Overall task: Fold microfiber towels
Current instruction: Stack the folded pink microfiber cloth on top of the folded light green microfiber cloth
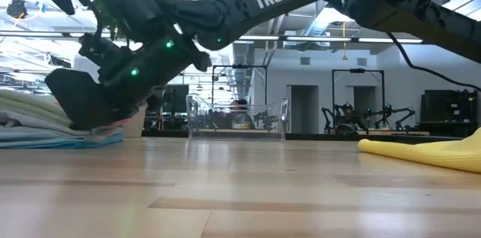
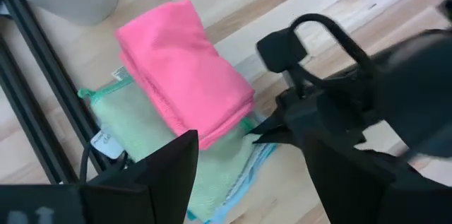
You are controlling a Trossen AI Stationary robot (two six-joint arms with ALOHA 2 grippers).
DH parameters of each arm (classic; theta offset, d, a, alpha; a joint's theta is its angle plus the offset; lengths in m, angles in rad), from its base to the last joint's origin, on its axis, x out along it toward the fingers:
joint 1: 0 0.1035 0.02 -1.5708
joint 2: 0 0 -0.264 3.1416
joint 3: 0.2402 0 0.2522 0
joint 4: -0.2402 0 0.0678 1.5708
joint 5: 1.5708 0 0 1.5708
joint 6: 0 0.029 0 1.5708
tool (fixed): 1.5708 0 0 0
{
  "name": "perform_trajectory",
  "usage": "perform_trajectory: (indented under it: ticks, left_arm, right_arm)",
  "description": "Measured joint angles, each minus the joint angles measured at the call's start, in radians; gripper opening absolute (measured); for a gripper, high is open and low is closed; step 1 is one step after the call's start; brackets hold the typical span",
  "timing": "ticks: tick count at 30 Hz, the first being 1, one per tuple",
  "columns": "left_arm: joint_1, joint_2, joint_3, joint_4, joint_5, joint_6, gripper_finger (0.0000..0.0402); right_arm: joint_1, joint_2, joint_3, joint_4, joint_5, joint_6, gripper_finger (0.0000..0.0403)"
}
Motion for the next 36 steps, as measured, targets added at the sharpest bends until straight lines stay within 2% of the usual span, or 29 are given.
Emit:
perform_trajectory:
  ticks: [4, 8, 12, 16, 21, 23, 28, 30, 36]
  left_arm:
    - [-0.021, 0.035, 0.000, 0.002, 0.009, -0.012, 0.0245]
    - [-0.071, 0.105, 0.000, 0.011, -0.012, -0.054, 0.0245]
    - [-0.108, 0.169, 0.000, 0.022, 0.019, -0.056, 0.0245]
    - [-0.128, 0.176, 0.027, 0.022, 0.043, -0.048, 0.0245]
    - [-0.148, 0.142, 0.079, 0.017, -0.023, -0.050, 0.0245]
    - [-0.148, 0.132, 0.094, 0.017, -0.039, -0.037, 0.0245]
    - [-0.147, 0.116, 0.108, 0.014, -0.080, -0.019, 0.0245]
    - [-0.147, 0.119, 0.108, 0.013, -0.080, -0.016, 0.0245]
    - [-0.147, 0.118, 0.108, 0.009, -0.071, -0.004, 0.0245]
  right_arm:
    - [0.033, -0.003, 0.001, -0.080, 0.085, 0.045, 0.0028]
    - [0.062, -0.003, 0.000, -0.125, 0.124, 0.098, 0.0035]
    - [0.090, -0.008, 0.002, -0.211, 0.134, 0.188, 0.0026]
    - [0.120, -0.014, 0.004, -0.307, 0.144, 0.283, 0.0037]
    - [0.165, -0.019, 0.005, -0.362, 0.168, 0.381, 0.0052]
    - [0.190, -0.033, 0.005, -0.442, 0.170, 0.405, 0.0051]
    - [0.219, -0.066, 0.003, -0.503, 0.229, 0.353, 0.0051]
    - [0.210, -0.103, 0.003, -0.507, 0.214, 0.332, 0.0057]
    - [0.192, -0.222, -0.002, -0.548, 0.181, 0.236, 0.0110]
